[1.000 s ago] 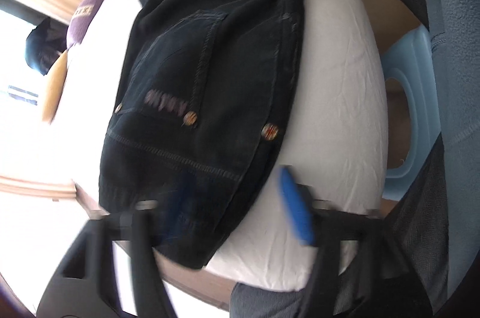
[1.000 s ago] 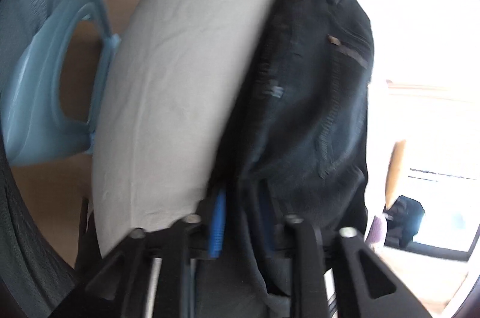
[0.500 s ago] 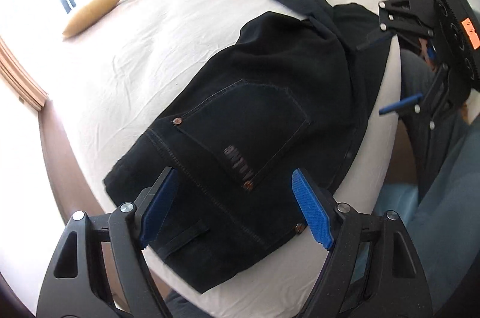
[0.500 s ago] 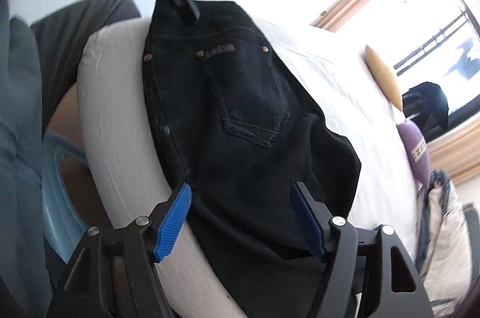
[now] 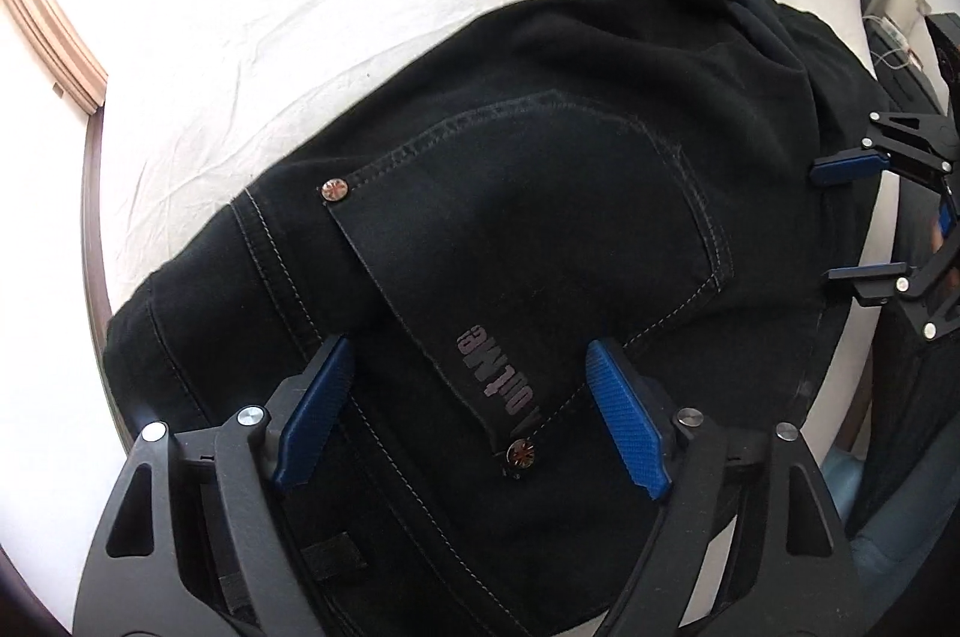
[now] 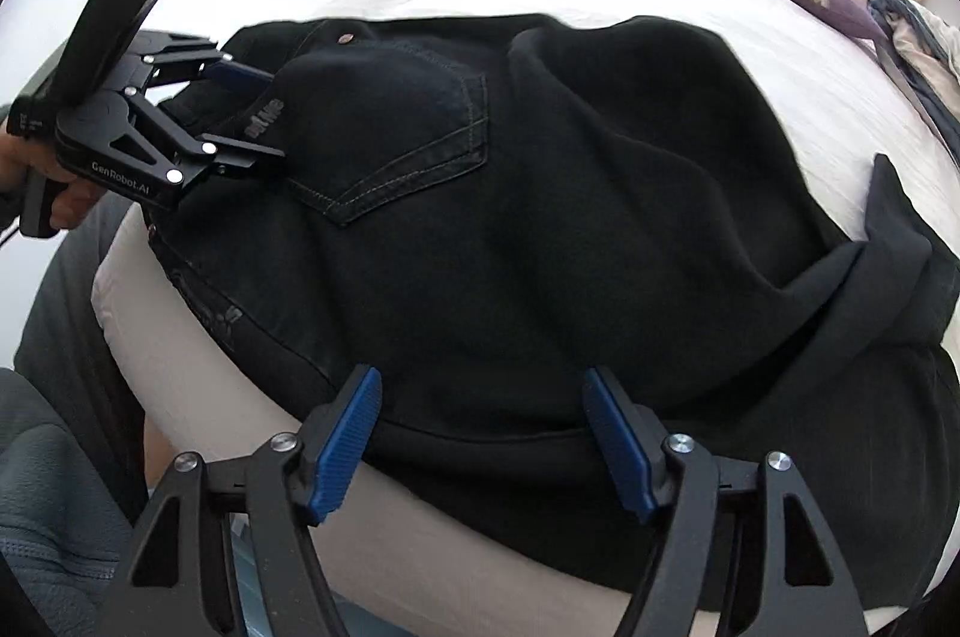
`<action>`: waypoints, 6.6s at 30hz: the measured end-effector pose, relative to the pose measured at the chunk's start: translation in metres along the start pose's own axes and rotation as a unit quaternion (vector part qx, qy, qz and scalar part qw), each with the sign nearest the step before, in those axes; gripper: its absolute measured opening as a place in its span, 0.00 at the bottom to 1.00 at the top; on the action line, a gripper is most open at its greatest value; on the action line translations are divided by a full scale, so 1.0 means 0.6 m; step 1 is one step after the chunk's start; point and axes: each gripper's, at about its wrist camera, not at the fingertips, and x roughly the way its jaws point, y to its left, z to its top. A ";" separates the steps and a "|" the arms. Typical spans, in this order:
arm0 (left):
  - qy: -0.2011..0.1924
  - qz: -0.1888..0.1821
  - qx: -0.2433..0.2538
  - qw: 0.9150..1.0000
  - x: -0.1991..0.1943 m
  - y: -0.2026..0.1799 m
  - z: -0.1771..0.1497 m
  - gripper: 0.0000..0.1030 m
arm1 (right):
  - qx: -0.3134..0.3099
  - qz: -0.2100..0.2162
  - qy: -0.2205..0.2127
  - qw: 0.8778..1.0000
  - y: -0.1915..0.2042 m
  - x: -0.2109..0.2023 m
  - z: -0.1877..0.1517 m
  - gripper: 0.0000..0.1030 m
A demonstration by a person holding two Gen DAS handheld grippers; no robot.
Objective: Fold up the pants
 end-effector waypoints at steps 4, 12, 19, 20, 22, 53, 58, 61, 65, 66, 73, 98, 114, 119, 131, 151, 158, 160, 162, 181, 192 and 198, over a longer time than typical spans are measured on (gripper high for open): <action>-0.061 -0.027 -0.001 0.998 -0.055 -0.054 0.044 0.76 | 0.092 -0.008 -0.078 0.993 -0.088 -0.085 0.011 0.70; 0.007 -0.042 -0.045 0.998 0.088 -0.094 0.102 0.66 | 0.230 -0.123 -0.103 0.960 -0.328 -0.133 0.116 0.70; 0.001 -0.019 -0.029 0.999 0.103 -0.127 0.110 0.69 | 0.249 -0.179 -0.016 0.952 -0.448 -0.002 0.221 0.70; -0.001 -0.023 -0.031 0.999 0.103 -0.120 0.107 0.69 | 0.253 -0.188 -0.004 0.949 -0.461 0.019 0.225 0.70; -0.003 -0.020 -0.026 0.999 0.103 -0.129 0.107 0.70 | 0.266 -0.203 0.016 0.942 -0.484 0.055 0.237 0.70; -0.006 -0.015 -0.075 0.997 0.105 -0.098 0.097 0.82 | 0.544 -0.179 -0.235 0.785 -0.569 -0.298 -0.174 0.04; 0.000 -0.004 -0.085 0.996 0.113 -0.109 0.107 0.96 | 0.644 -0.141 -0.199 0.725 -0.571 -0.226 -0.341 0.04; 0.002 0.002 -0.081 0.997 0.116 -0.112 0.110 0.98 | 0.660 -0.123 -0.215 0.710 -0.555 -0.214 -0.365 0.04; 0.004 -0.001 -0.074 0.997 0.116 -0.110 0.111 0.98 | 0.656 -0.114 -0.241 0.706 -0.540 -0.238 -0.369 0.04; 0.004 -0.002 -0.070 0.998 0.116 -0.112 0.111 0.98 | 0.658 -0.110 -0.248 0.702 -0.538 -0.246 -0.372 0.04; 0.001 -0.010 -0.028 1.000 0.112 -0.124 0.096 0.98 | 0.689 -0.087 -0.256 0.672 -0.536 -0.266 -0.405 0.04; -0.092 -0.079 0.008 0.993 -0.025 -0.178 0.076 0.95 | 0.564 -0.013 -0.140 0.813 -0.367 -0.249 -0.259 0.53; -0.019 -0.034 0.042 0.998 0.054 -0.188 -0.007 0.91 | 0.600 0.134 -0.077 0.785 -0.302 -0.078 -0.247 0.27; -0.016 -0.026 0.049 0.998 0.058 -0.178 -0.014 0.91 | 0.587 0.114 -0.075 0.798 -0.285 -0.090 -0.248 0.05; -0.006 -0.010 -0.001 1.000 0.049 -0.113 -0.053 0.90 | 0.581 0.078 -0.042 0.809 -0.256 -0.097 -0.266 0.04; -0.063 -0.070 -0.010 0.996 0.075 -0.224 0.105 0.84 | 0.557 0.061 0.014 0.828 -0.245 -0.126 -0.251 0.14; -0.029 -0.050 0.000 0.998 0.130 -0.236 0.094 0.84 | 0.466 0.075 -0.122 0.873 -0.321 -0.180 -0.126 0.14; -0.028 -0.050 0.000 0.998 0.134 -0.236 0.097 0.84 | 0.449 0.120 -0.146 0.874 -0.354 -0.138 -0.077 0.22; -0.028 -0.047 0.002 0.998 0.136 -0.238 0.094 0.84 | 0.464 0.117 -0.120 0.870 -0.391 -0.079 -0.051 0.34; -0.070 -0.070 0.023 0.995 0.065 -0.270 0.207 0.69 | 0.533 -0.022 -0.202 0.822 -0.548 -0.213 -0.183 0.13; -0.025 -0.086 0.031 0.996 0.219 -0.223 0.340 0.59 | 0.528 -0.012 -0.125 0.840 -0.526 -0.118 -0.236 0.00; -0.042 -0.006 -0.010 0.999 0.189 -0.134 0.307 0.57 | 0.557 -0.128 -0.107 0.814 -0.557 -0.219 -0.269 0.10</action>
